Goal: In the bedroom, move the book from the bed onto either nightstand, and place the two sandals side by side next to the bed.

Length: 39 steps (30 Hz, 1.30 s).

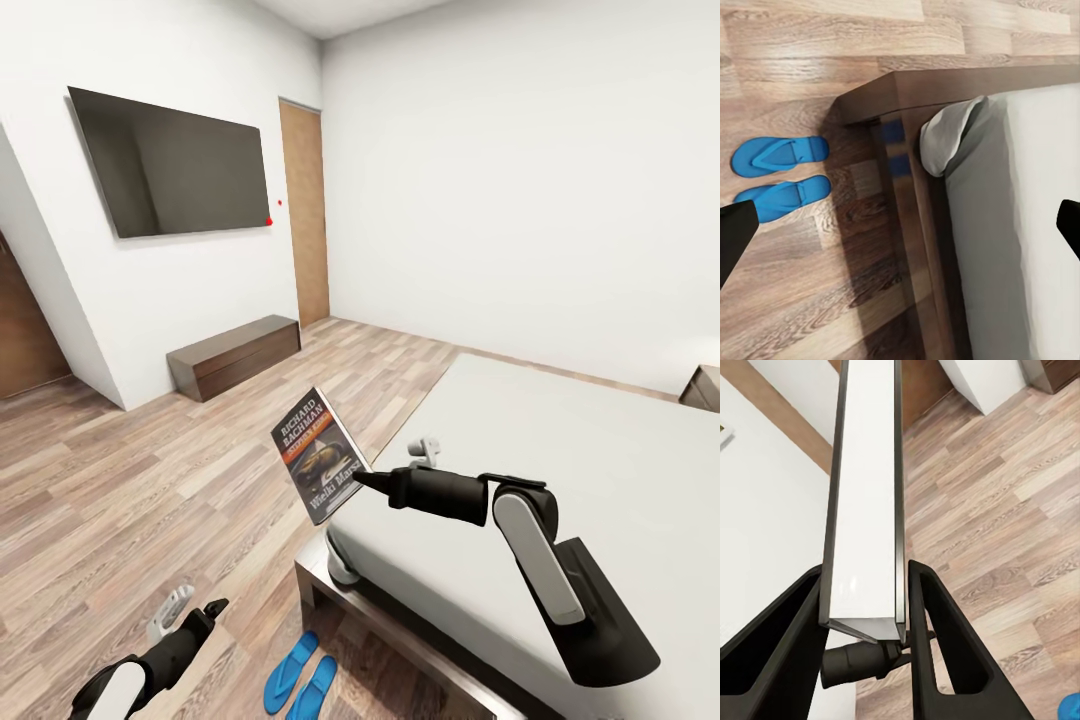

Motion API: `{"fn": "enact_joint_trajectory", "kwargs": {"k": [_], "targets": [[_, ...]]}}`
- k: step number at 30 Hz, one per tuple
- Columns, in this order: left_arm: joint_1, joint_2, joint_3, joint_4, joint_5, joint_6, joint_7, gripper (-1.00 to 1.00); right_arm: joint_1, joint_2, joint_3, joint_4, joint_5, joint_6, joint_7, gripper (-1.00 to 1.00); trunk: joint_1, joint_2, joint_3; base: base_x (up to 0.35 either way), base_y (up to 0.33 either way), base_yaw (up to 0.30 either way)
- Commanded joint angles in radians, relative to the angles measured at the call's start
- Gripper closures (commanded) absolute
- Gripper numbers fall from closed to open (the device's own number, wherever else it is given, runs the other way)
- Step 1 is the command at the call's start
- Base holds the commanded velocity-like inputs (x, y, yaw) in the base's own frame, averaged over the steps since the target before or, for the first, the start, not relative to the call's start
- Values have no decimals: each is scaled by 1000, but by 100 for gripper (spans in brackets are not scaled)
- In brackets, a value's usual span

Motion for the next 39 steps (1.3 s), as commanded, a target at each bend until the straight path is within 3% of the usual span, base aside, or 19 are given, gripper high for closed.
{"fn": "enact_joint_trajectory", "kwargs": {"k": [1,12,16,30,39], "targets": [[0,-1,1,-1,9,6,3,-100,0,-1,-1,-1,8,2,10,100,0,-1,-1,0,0,1],[-1,-1,-13,-3,7,15,0,-100,1,3,-8,-1,8,24,2,100,0,-1,0,0,0,60],[-1,-1,-36,-4,8,11,1,-100,-1,5,-7,-1,8,30,2,100,0,-1,0,0,0,223],[-1,-4,-49,-4,12,6,-13,-100,-2,4,-1,-1,9,35,-1,100,0,-1,0,0,0,272],[-31,-49,-57,50,3,30,-41,-100,-2,1,1,-1,10,57,3,100,0,-1,0,0,0,283]]}}
